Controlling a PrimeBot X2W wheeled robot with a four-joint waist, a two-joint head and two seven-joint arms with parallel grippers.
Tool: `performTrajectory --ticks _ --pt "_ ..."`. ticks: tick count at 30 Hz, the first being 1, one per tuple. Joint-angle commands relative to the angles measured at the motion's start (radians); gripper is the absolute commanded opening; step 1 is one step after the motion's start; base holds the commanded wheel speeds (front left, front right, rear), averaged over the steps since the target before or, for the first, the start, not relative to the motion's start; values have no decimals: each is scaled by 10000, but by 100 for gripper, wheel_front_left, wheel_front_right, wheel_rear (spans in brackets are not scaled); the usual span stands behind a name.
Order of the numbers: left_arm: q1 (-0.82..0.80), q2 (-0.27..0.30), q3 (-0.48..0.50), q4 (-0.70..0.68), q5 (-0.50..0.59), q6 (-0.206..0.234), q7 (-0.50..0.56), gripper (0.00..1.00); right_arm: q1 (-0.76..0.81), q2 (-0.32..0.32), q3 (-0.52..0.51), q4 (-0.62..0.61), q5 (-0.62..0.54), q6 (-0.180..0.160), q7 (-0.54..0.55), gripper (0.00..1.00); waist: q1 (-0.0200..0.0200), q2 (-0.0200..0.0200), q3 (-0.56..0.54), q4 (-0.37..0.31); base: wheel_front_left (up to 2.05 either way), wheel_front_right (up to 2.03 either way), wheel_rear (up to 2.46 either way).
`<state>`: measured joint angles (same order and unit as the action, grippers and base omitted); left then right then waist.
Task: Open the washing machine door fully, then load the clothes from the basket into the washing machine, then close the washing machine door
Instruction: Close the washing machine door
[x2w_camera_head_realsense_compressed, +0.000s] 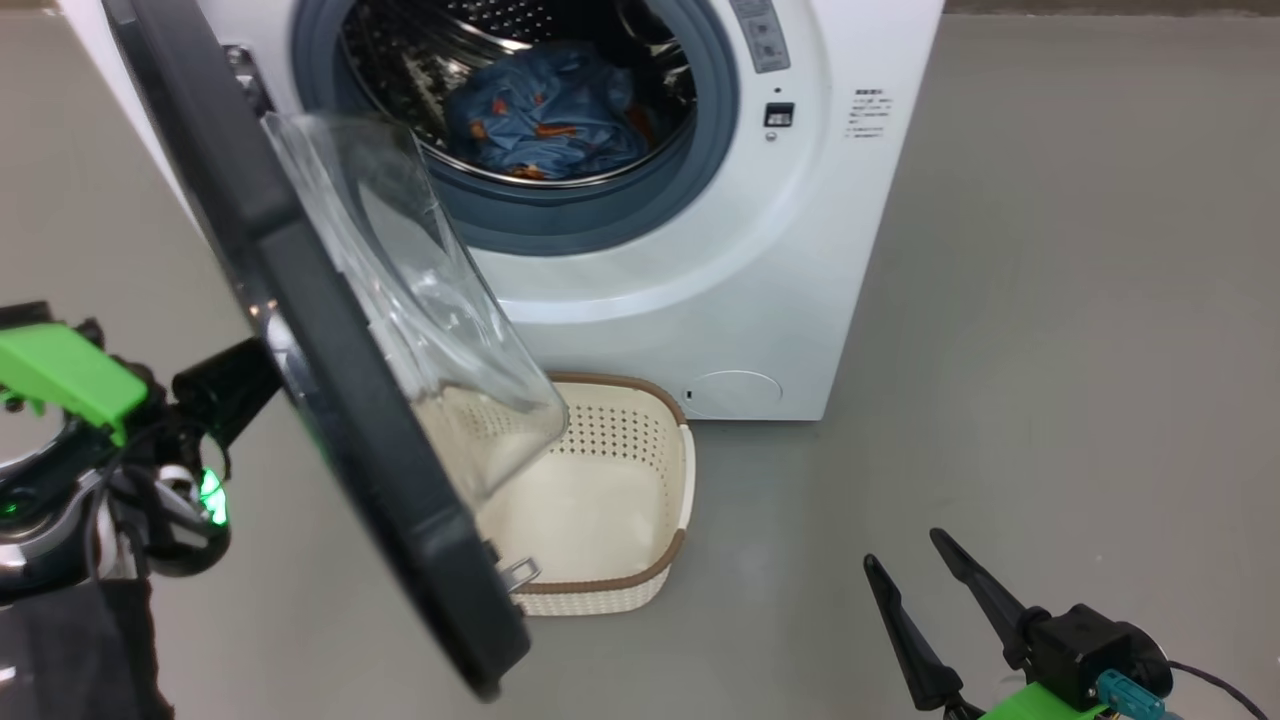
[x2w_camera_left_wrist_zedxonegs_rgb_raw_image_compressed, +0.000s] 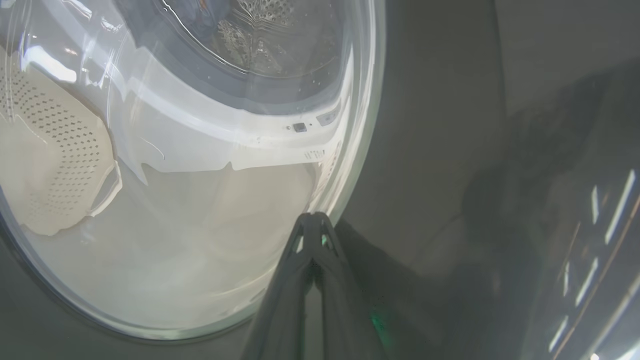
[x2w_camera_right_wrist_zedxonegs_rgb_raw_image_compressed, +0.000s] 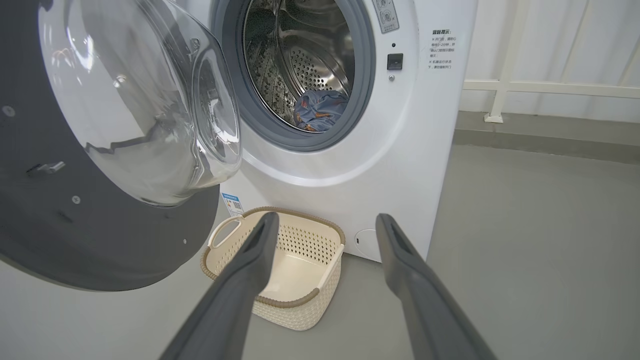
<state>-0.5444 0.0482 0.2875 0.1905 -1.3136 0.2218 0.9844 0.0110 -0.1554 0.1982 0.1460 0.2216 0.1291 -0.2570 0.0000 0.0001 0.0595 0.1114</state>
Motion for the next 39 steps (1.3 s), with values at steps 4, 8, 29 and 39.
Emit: performTrajectory --ticks 4,8,29,39 --pt "-645 79 -166 -37 -58 -333 -174 0 -463 -7 163 -235 -13 16 -48 100 0 -1 86 -357 0 0 0" --pt "-806 54 -313 260 -155 -515 -428 0 -489 2 141 -233 -7 16 -48 100 0 -1 125 -604 0 0 0" --pt "-1286 50 -679 1649 -156 -1311 -1196 0 -469 73 104 -172 -8 16 -48 100 0 -1 -37 -1468 0 0 0" --pt "-660 347 -553 1460 263 -2028 -1752 0 -205 102 69 -141 -73 16 -48 100 0 -1 -395 -1552 0 0 0"
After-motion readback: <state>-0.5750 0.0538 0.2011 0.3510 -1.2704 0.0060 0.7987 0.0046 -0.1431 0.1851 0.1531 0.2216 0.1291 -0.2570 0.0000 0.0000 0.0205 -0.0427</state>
